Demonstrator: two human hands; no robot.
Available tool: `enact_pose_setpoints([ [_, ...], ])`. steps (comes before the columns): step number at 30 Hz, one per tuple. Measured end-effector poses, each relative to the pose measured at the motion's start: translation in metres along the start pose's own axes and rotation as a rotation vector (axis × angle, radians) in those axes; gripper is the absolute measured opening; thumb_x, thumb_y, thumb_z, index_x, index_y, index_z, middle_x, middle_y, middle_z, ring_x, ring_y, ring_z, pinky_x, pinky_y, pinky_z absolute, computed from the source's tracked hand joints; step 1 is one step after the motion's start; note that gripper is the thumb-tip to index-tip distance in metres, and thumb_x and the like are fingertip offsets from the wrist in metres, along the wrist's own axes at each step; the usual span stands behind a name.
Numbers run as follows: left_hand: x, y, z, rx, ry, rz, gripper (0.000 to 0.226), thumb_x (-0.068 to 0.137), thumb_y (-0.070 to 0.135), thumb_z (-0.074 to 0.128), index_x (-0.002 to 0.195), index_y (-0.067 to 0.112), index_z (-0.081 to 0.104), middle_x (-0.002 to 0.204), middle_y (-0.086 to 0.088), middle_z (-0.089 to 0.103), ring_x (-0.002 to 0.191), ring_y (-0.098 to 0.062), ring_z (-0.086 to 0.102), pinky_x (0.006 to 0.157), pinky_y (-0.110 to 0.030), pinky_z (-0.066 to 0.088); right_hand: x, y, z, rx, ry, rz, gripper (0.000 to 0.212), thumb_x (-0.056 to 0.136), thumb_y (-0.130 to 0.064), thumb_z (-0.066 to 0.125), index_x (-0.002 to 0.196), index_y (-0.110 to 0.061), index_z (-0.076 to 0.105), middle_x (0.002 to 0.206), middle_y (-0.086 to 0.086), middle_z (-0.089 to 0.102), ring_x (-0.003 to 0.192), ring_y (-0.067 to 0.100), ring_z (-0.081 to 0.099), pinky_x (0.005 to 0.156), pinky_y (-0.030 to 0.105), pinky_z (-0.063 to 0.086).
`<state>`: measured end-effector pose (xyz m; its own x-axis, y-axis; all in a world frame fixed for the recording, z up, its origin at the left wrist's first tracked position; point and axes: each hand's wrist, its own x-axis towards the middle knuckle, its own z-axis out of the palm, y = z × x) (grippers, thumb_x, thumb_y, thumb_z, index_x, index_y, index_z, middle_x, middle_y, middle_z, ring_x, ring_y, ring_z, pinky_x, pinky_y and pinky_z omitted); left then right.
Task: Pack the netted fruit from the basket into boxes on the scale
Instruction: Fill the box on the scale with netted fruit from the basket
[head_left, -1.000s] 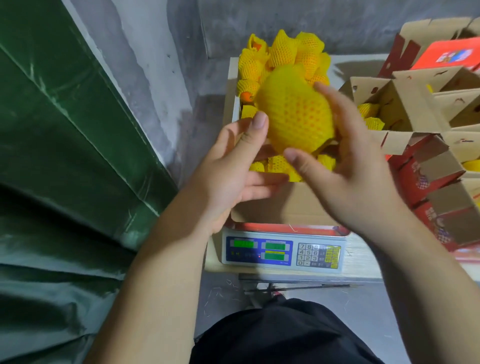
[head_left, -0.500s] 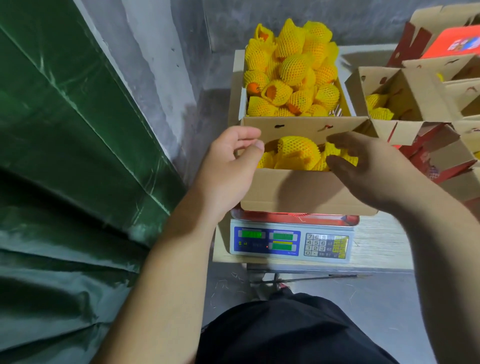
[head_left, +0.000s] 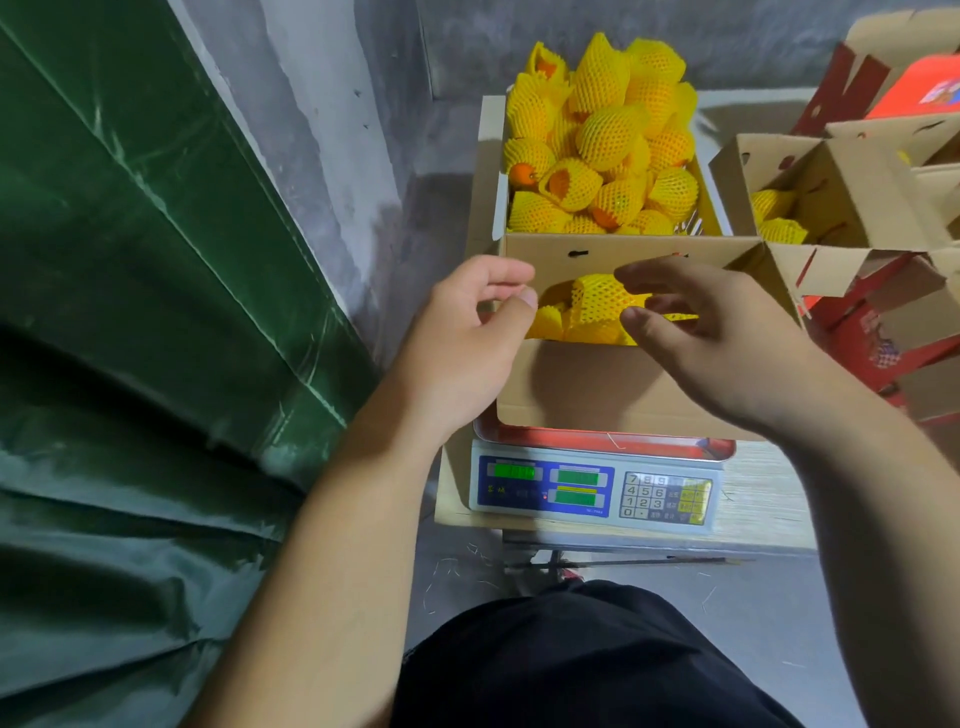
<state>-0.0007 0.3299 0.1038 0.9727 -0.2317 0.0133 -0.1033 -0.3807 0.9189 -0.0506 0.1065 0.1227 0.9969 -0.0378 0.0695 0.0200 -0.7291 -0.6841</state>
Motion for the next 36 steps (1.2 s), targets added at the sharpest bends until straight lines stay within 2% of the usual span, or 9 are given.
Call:
enact_pose_setpoints([
  [8,0.016,-0.003,0.01,-0.022,-0.017,0.01,0.024,0.104,0.037,0.059,0.126,0.04,0.067,0.115,0.025,0.069,0.107,0.011,0.062,0.088,-0.019,0.048,0.02,0.011,0.004,0.071,-0.01,-0.015,0.036,0.101,-0.033,0.06,0.136,-0.028,0.063,0.128,-0.01,0.067,0.118,0.012,0.063,0.099,0.045,0.056],
  [13,0.062,0.018,0.037,-0.01,-0.142,0.077,0.022,0.104,0.03,0.06,0.124,0.033,0.068,0.109,0.02,0.069,0.104,0.012,0.06,0.08,-0.002,0.045,0.046,0.029,0.001,0.095,0.017,-0.021,0.036,0.101,-0.034,0.062,0.137,-0.031,0.062,0.129,-0.013,0.067,0.117,0.008,0.064,0.098,0.045,0.056],
  [17,0.134,0.041,0.059,0.04,-0.21,0.144,0.021,0.101,0.036,0.059,0.12,0.037,0.069,0.109,0.024,0.068,0.102,0.005,0.064,0.086,-0.022,0.052,0.089,0.055,-0.024,0.105,0.052,0.043,0.037,0.101,-0.034,0.062,0.138,-0.033,0.059,0.127,-0.011,0.066,0.115,0.014,0.065,0.096,0.048,0.057],
  [21,0.212,0.043,0.084,0.093,-0.213,0.144,0.021,0.09,0.04,0.059,0.11,0.037,0.066,0.108,0.018,0.069,0.098,-0.002,0.066,0.082,-0.027,0.052,0.141,0.085,-0.054,-0.008,0.06,0.143,0.046,0.099,-0.037,0.064,0.143,-0.032,0.052,0.133,-0.003,0.063,0.119,0.024,0.063,0.101,0.051,0.053],
  [23,0.255,0.037,0.101,0.19,-0.196,0.106,0.031,0.087,0.041,0.06,0.117,0.033,0.065,0.123,0.005,0.066,0.112,-0.016,0.065,0.097,-0.038,0.053,0.176,0.097,-0.066,-0.074,0.048,0.163,0.053,0.098,-0.037,0.066,0.147,-0.028,0.048,0.139,0.003,0.061,0.124,0.028,0.061,0.105,0.049,0.05],
  [25,0.296,0.032,0.115,0.373,-0.156,0.053,0.053,0.084,0.046,0.062,0.134,0.032,0.058,0.139,-0.006,0.052,0.129,-0.03,0.055,0.112,-0.045,0.044,0.216,0.106,-0.073,-0.143,0.028,0.145,0.06,0.097,-0.035,0.067,0.151,-0.024,0.044,0.145,0.01,0.056,0.13,0.03,0.057,0.106,0.043,0.048],
  [29,0.363,0.025,0.142,0.625,-0.177,0.001,0.088,0.088,0.041,0.073,0.161,0.027,0.026,0.162,-0.012,0.027,0.15,-0.042,0.028,0.123,-0.045,0.023,0.298,0.124,-0.079,-0.271,-0.011,0.122,0.071,0.096,-0.029,0.065,0.158,-0.018,0.033,0.153,0.018,0.042,0.134,0.042,0.049,0.107,0.047,0.045],
  [34,0.396,0.007,0.164,0.974,-0.137,0.05,0.092,0.087,0.048,0.079,0.159,0.024,0.028,0.155,-0.006,0.034,0.137,-0.039,0.039,0.117,-0.044,0.03,0.386,0.142,-0.073,-0.39,-0.09,0.059,0.088,0.093,-0.016,0.061,0.165,-0.018,0.01,0.171,0.013,0.014,0.153,0.041,0.022,0.12,0.052,0.031],
  [36,0.394,-0.001,0.17,1.005,-0.1,0.066,0.094,0.085,0.048,0.081,0.158,0.029,0.026,0.151,-0.005,0.036,0.133,-0.038,0.042,0.113,-0.044,0.034,0.409,0.151,-0.07,-0.464,-0.156,0.048,0.091,0.093,-0.017,0.063,0.165,-0.019,0.008,0.167,0.011,0.026,0.149,0.041,0.028,0.116,0.053,0.036],
])
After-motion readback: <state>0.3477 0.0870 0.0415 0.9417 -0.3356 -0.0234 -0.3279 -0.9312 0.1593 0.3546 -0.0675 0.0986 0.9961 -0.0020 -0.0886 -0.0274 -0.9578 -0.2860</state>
